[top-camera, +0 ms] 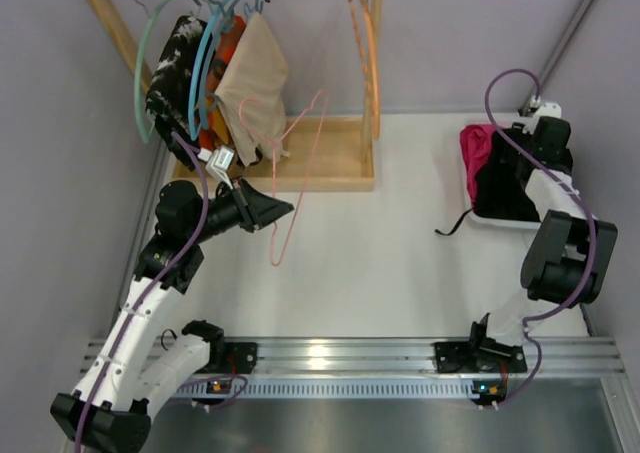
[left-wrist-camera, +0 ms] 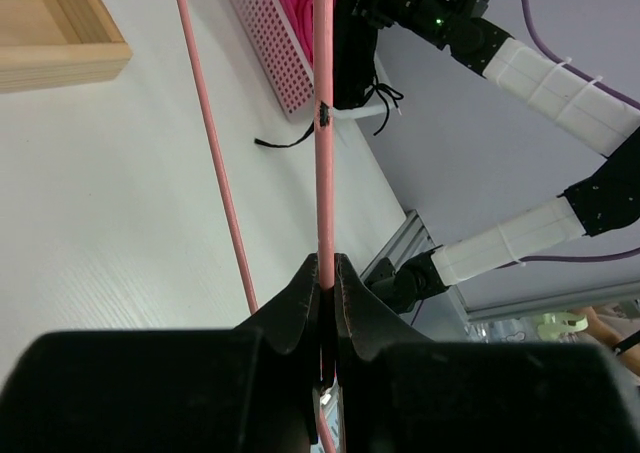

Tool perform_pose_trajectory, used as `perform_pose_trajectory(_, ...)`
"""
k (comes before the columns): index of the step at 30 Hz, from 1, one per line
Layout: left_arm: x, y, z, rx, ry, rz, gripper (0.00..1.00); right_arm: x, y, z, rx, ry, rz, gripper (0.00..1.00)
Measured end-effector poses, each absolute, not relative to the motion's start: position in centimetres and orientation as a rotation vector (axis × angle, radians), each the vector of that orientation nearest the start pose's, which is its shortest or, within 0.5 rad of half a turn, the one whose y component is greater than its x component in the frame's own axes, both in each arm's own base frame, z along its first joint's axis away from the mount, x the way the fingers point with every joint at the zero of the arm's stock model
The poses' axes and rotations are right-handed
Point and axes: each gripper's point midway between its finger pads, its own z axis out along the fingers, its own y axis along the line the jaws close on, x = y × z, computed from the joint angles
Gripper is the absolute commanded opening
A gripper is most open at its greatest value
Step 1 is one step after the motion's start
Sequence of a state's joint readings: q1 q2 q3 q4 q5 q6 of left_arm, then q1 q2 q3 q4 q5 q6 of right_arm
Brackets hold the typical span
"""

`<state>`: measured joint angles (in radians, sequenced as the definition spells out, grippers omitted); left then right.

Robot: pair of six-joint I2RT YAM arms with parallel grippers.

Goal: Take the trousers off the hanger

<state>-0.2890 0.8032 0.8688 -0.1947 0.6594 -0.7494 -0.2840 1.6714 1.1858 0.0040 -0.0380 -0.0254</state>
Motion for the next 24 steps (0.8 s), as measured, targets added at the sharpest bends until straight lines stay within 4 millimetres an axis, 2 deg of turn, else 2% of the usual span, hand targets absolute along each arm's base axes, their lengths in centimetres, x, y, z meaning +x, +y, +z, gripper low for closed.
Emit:
perform_pose_trajectory(1,21.9,-20.1,32.3,0.118,1.857,-1.302,0.00,47.1,-13.2,16.4,0.241,2.049,-0.142,0.58)
perform_pose_trajectory(2,21.9,-20.0,32.2,0.124,1.859,-1.297,0.00,46.8,-13.1,16.6,0.238,2.061,-0.133,0.68)
perform_pose_trajectory(8,21.8,-19.9,32.6,0.160,1.845,-1.273,0.00,44.5,-12.5,20.1,0.200,2.058,-0.087,0.99)
perform_pose_trajectory(13,21.7,-19.8,34.1,0.203,1.804,-1.251,0.00,41.9,-10.8,24.7,0.132,2.002,-0.050,0.99)
perform_pose_trajectory(16,22.1,-19.7,35.6,0.214,1.774,-1.220,0.00,40.4,-9.6,28.1,0.087,1.944,-0.033,0.99)
perform_pose_trajectory(19,23.8,-19.5,37.4,0.210,1.745,-1.165,0.00,39.0,-8.6,31.0,0.056,1.893,-0.022,0.99)
perform_pose_trajectory(24,28.0,-19.6,39.6,0.185,1.724,-1.054,0.00,36.9,-7.4,34.6,0.025,1.837,-0.011,0.99)
